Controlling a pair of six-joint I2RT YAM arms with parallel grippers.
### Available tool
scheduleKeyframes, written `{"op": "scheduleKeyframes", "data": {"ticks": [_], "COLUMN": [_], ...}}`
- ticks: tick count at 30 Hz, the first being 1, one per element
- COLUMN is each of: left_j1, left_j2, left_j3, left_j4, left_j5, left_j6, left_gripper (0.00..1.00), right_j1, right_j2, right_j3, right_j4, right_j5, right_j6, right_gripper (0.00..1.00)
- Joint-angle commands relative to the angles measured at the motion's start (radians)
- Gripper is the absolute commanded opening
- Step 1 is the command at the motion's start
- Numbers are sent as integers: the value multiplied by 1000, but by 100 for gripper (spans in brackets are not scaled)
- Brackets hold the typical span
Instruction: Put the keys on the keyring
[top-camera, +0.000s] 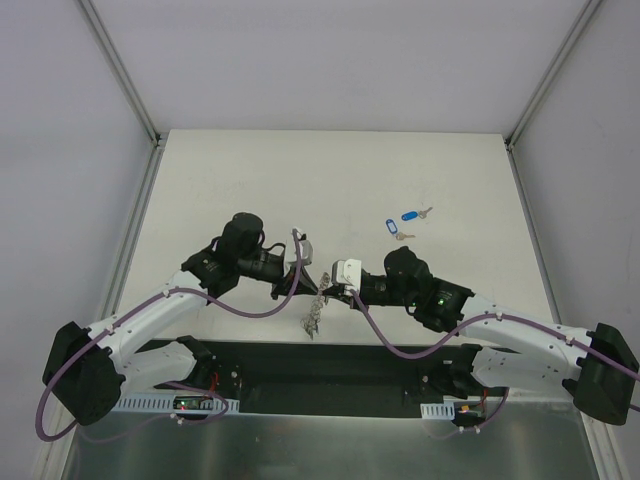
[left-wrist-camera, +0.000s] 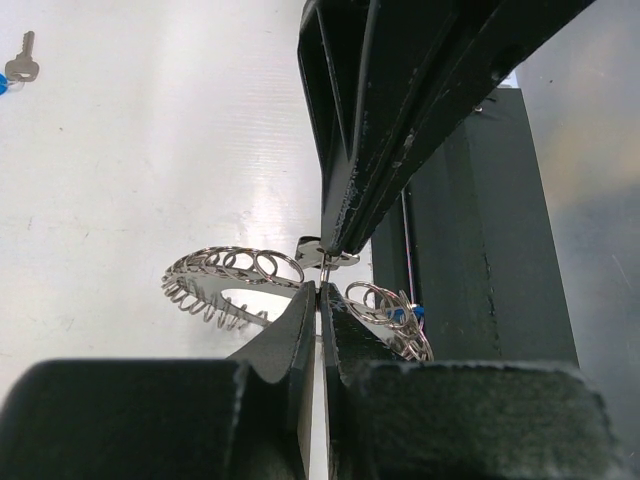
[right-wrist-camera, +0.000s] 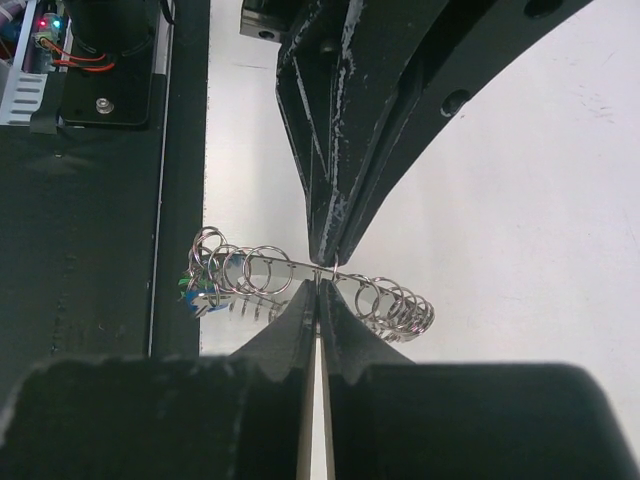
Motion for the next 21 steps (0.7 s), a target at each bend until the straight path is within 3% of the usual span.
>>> {"op": "scheduleKeyframes", "data": {"ticks": [1,4,9,19,21], "left_j1": [10,10,10,10,10], "left_j2": [2,-2,-15,-25,-27], "left_j3": [36,28,19,13,13], "left_j4": [121,128,128,128,128], "left_j5": [62,55,32,19,11], "left_j6": [-34,-33,-16,1,0], "left_gripper": [0,0,0,0,0], "right_j1": [11,11,9,-27,-38], "right_j2": [7,7,-20,-87,-88], "right_j3": [38,38,26,0,-2], "right_j4": [1,1,15,21,21], "right_j5": [-4,10,69,111,129], "right_j6": [-2,2,27,63,73], "right_gripper": [4,5,22,27,31]}}
